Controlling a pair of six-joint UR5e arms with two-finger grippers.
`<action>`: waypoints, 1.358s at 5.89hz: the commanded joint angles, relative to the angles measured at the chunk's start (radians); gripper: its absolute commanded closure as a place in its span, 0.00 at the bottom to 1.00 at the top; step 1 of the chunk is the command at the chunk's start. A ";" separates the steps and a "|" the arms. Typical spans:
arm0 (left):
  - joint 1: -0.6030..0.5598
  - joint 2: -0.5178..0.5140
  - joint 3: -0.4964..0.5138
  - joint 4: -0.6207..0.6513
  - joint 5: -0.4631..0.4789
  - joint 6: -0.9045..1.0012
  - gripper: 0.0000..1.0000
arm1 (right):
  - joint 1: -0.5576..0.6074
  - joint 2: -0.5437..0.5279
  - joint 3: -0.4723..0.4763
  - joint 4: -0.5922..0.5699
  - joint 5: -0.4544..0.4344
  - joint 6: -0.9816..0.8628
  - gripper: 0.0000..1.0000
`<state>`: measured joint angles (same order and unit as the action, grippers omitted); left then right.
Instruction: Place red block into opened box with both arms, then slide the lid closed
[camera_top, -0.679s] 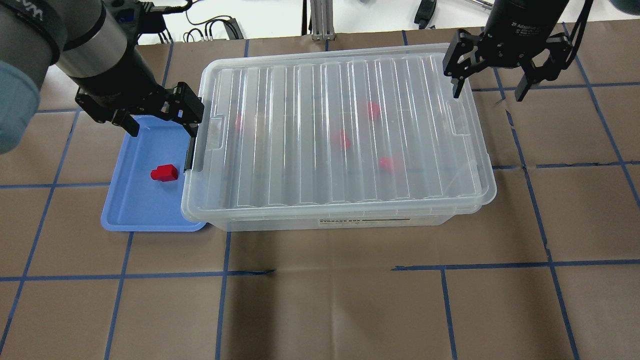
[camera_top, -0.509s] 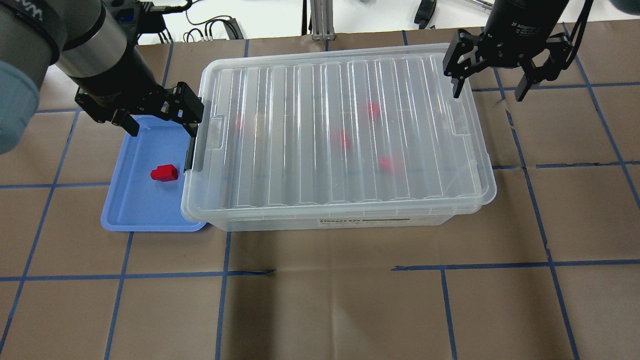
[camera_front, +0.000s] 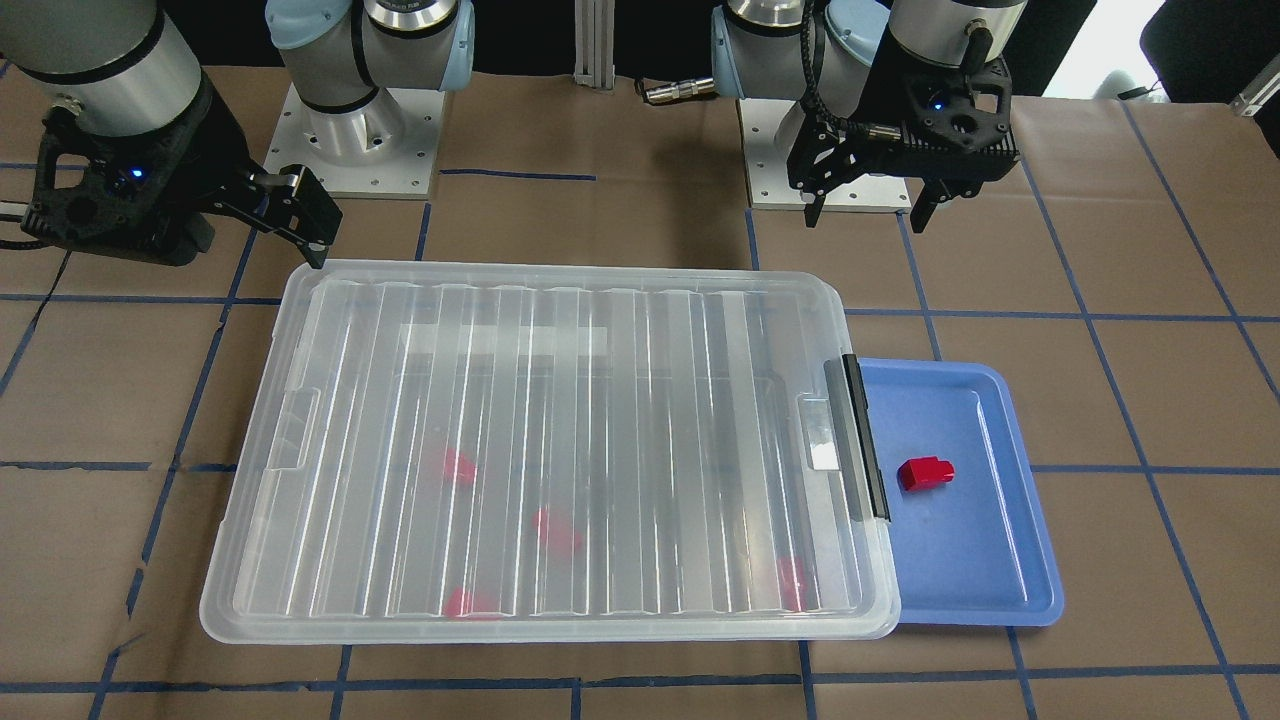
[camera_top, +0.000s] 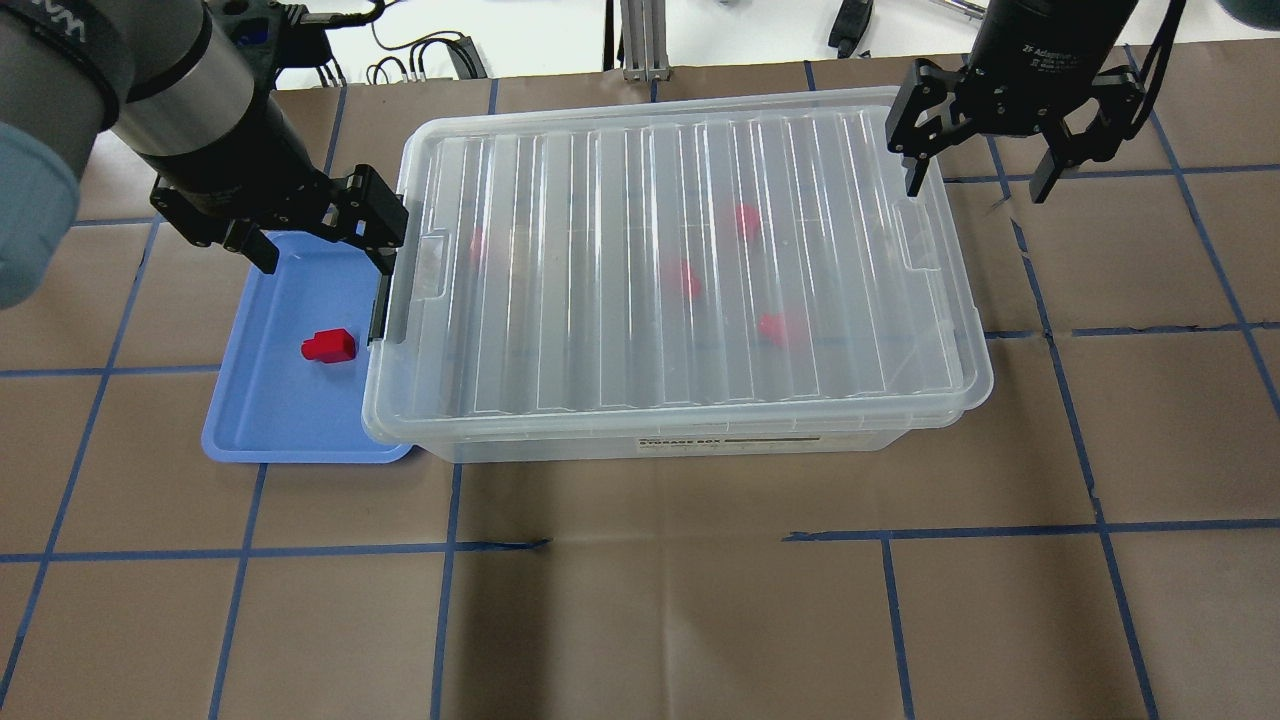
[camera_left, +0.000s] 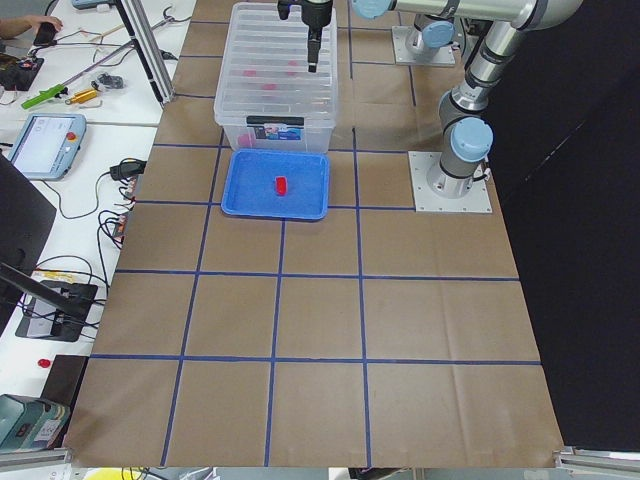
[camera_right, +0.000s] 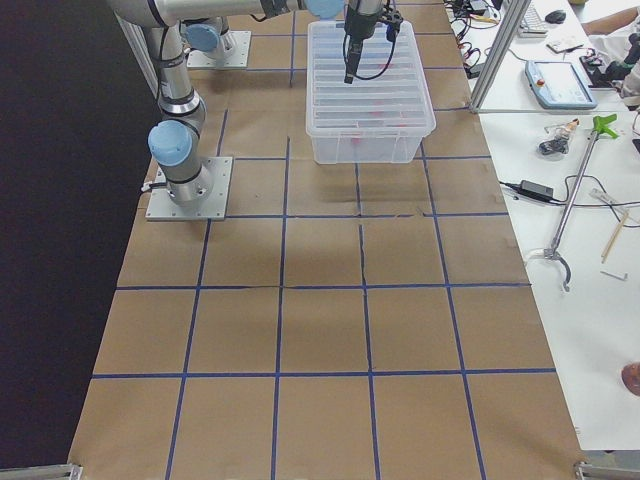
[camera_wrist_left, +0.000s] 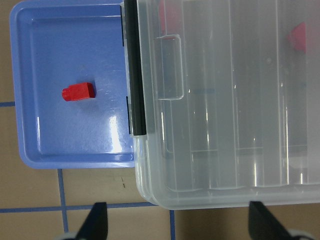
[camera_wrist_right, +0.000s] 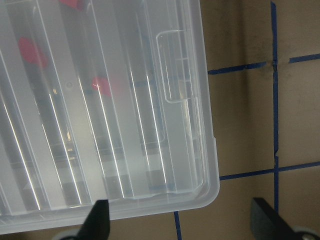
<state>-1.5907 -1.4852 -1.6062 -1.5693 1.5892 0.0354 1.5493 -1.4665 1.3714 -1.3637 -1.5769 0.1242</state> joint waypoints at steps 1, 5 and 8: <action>0.000 -0.001 0.003 0.000 0.000 0.000 0.01 | 0.000 0.000 0.000 0.000 0.000 -0.001 0.00; 0.000 -0.004 0.006 0.000 0.000 0.001 0.01 | -0.006 0.011 0.003 -0.018 0.000 -0.023 0.00; 0.000 -0.004 0.006 0.000 -0.002 0.001 0.01 | -0.031 0.055 0.006 -0.092 -0.055 -0.148 0.00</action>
<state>-1.5907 -1.4895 -1.5999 -1.5693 1.5880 0.0368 1.5303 -1.4246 1.3761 -1.4420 -1.5983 0.0239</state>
